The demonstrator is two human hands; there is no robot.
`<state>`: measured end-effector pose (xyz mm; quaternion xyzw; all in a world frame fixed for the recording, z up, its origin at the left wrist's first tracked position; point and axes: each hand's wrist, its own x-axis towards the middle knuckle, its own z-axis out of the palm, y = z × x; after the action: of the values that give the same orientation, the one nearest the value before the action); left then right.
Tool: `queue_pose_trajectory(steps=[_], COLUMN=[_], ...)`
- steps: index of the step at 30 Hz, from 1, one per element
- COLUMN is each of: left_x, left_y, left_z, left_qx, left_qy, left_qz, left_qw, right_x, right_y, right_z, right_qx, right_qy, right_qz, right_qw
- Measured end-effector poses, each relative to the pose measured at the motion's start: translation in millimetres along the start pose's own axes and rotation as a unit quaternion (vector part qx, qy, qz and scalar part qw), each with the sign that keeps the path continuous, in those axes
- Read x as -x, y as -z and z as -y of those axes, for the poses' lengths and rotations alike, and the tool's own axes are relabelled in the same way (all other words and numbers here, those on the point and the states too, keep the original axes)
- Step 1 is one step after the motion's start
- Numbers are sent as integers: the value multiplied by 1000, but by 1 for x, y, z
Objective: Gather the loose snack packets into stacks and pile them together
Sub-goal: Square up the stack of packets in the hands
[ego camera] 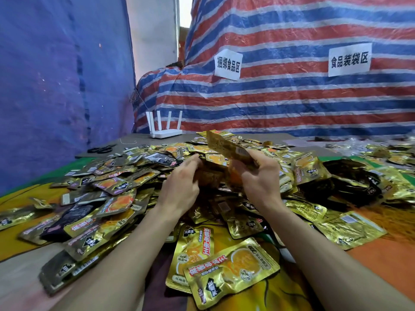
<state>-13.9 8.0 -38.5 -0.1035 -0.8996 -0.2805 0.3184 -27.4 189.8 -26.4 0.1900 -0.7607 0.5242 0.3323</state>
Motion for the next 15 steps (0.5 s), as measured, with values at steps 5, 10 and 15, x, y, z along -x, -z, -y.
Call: queue_pose_trajectory(steps=[5,10,15], left_x=[-2,-4,-9], left_y=[1,0,6], left_z=[4,1,0], left_qx=[84,161,294], left_qy=[-13,-4,59], left_qz=[-49,-132,-172], left_qw=[995,978,938], right_x=[-1,-4,-1], right_y=[3,0,-2], right_z=[-1,2,-6], right_qx=[-128,-175,-132], right_qy=[-5,-42,-133], right_qz=[-36,-56,49], right_qw=[991,982,981])
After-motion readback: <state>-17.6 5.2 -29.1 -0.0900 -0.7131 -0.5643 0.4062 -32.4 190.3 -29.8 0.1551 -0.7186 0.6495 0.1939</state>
